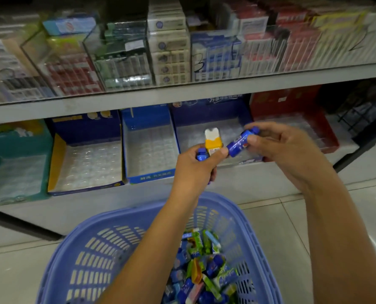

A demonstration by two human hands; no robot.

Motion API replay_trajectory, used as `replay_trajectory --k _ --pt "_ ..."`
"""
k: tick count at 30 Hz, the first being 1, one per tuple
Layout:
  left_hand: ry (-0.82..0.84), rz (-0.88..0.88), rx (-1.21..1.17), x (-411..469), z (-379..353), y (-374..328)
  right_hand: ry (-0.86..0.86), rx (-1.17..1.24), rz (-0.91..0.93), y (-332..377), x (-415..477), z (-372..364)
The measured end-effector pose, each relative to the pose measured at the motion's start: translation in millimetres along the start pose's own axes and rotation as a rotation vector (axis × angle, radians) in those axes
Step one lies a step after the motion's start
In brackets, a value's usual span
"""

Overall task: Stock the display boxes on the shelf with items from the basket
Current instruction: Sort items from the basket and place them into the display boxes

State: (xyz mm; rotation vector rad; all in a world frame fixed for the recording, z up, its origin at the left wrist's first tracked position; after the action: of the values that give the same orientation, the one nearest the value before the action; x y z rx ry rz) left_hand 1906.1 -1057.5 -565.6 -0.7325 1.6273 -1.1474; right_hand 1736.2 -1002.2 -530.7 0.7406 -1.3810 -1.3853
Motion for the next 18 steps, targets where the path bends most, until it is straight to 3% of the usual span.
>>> replay_trajectory --k 4,7,11,18 --pt "-0.227 -0.15 0.43 30 -8 -5 -0.175 -0.391 0.137 -20 58 15" --pt "-0.285 -0.151 0.664 39 -9 5 -0.037 -0.571 0.154 -42 104 12" --pt "-0.313 -0.191 0.711 41 -6 21 0.171 -0.877 0.243 -57 127 10" --pt "-0.312 -0.233 0.63 44 -3 30 0.364 -0.949 0.242 -54 140 6"
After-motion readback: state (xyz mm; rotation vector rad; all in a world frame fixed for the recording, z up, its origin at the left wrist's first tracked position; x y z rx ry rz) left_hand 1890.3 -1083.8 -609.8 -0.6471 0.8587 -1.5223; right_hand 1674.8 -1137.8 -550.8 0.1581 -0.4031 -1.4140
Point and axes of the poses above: each hand's wrist, its own x-axis towards the middle knuckle, its own z-axis out of the back of the hand, y = z × x, the point moved 1 cm from there along x, towards the middle knuckle, and after that the axes turned 12 degrees about z, right-handed, at the moved point
